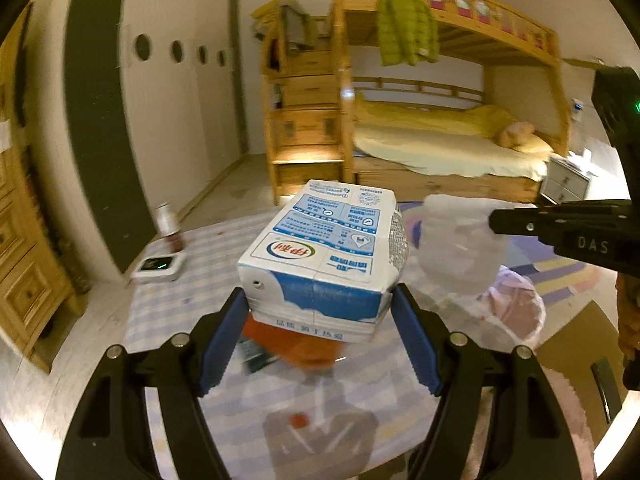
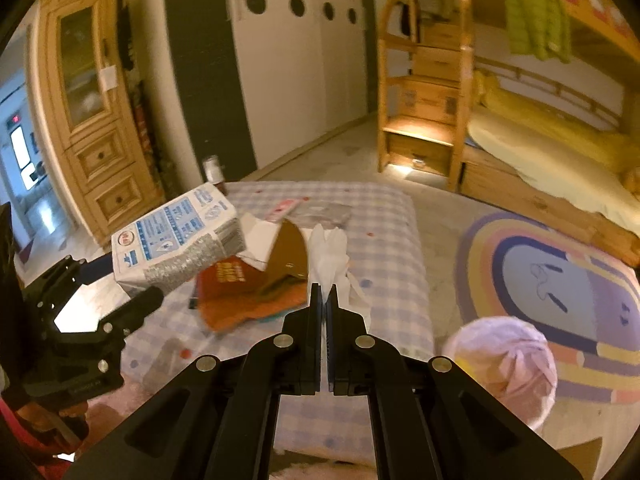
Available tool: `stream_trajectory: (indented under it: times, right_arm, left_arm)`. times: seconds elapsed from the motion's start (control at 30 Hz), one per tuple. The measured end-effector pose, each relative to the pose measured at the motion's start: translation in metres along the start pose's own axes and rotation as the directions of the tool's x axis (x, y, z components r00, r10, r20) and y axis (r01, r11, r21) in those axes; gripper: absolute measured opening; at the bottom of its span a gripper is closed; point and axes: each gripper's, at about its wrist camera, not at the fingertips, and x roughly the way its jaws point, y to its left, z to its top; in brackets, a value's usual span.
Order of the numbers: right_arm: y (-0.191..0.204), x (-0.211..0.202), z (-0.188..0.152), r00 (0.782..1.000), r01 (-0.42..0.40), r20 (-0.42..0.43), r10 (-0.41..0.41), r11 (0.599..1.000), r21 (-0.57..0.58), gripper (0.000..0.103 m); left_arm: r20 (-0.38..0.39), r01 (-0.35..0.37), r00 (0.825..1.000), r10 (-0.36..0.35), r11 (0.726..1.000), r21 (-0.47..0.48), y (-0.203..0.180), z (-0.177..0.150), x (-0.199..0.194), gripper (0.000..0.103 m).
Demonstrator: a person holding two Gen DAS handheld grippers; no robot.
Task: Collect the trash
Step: 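Carry the carton and paper over the bin and release both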
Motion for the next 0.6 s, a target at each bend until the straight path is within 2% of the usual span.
stream_trajectory:
  times: [0.23, 0.47, 0.6]
  right_arm:
    - [-0.061, -0.022, -0.015, 0.992, 0.125, 0.012, -0.127, 0.987, 0.101, 0.001]
    - [-0.130, -0.042, -0.037, 0.965, 0.260, -0.012, -0.263, 0.944, 0.203, 0.001]
    - [-0.166, -0.043, -0.049, 0.949, 0.312, -0.037, -0.313, 0.917, 0.250, 0.002]
  left_arm:
    - [0.004, 0.137, 0.990, -0.138, 0.986, 0.092, -0.069, 0.018, 0.028, 0.071]
    - [-0.021, 0.277, 0.960, -0.278, 0.944, 0.177, -0.145, 0.032, 0.063, 0.071]
    - [-0.050, 0.327, 0.945, -0.323, 0.922, 0.209, -0.178, 0.037, 0.088, 0.071]
